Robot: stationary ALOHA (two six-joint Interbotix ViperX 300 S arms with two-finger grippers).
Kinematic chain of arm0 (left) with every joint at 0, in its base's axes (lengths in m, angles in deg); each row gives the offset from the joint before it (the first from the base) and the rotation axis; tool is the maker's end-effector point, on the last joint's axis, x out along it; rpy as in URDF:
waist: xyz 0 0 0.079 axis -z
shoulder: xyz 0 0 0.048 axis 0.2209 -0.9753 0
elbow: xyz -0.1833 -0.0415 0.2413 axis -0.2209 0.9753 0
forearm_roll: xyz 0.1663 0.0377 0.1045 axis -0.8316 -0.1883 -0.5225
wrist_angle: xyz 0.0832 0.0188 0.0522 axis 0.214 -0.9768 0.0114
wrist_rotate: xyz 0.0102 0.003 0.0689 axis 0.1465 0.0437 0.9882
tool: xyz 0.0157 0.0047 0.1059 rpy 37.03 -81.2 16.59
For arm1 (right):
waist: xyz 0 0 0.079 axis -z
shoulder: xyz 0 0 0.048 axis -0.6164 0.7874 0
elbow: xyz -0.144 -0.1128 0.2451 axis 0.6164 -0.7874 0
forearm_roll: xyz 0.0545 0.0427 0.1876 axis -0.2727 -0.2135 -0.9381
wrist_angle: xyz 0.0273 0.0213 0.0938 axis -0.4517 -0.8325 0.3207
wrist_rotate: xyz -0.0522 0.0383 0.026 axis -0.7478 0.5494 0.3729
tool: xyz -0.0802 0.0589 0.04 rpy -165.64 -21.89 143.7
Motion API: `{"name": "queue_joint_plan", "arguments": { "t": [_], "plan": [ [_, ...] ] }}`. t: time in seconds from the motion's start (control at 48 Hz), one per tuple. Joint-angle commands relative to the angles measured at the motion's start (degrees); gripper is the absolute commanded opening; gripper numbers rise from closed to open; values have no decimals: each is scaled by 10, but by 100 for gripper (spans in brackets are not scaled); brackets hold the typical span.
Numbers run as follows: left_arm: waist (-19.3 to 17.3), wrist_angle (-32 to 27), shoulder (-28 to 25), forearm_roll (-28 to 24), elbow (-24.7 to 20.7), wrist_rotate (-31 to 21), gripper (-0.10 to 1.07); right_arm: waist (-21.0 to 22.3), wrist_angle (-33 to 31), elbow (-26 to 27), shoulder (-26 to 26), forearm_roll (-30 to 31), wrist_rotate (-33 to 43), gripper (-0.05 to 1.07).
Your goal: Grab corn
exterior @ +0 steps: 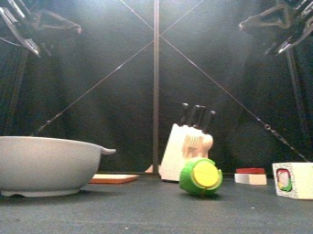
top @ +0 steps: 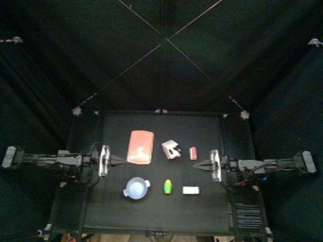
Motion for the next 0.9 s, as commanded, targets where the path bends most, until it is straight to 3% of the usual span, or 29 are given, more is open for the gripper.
{"name": "queue_joint_plan", "arguments": {
  "t": [0.0, 0.229, 0.354, 0.583, 0.875],
  "plan": [
    [4, 31, -14, -1, 1, 1, -3, 3, 4, 3, 16, 3, 1, 4],
    [13, 54, -40, -2, 4, 2, -3, -2, 7, 18, 65, 13, 7, 1],
    [26, 53, -55, -3, 3, 2, -3, -16, 7, 34, 98, -17, 39, 1],
    [46, 53, -67, -11, 4, 2, -3, -43, -9, 75, 149, -116, 167, 1],
    [47, 53, -67, -11, 5, 2, -3, -43, -92, 150, 207, -217, 325, 2]
  ]
}}
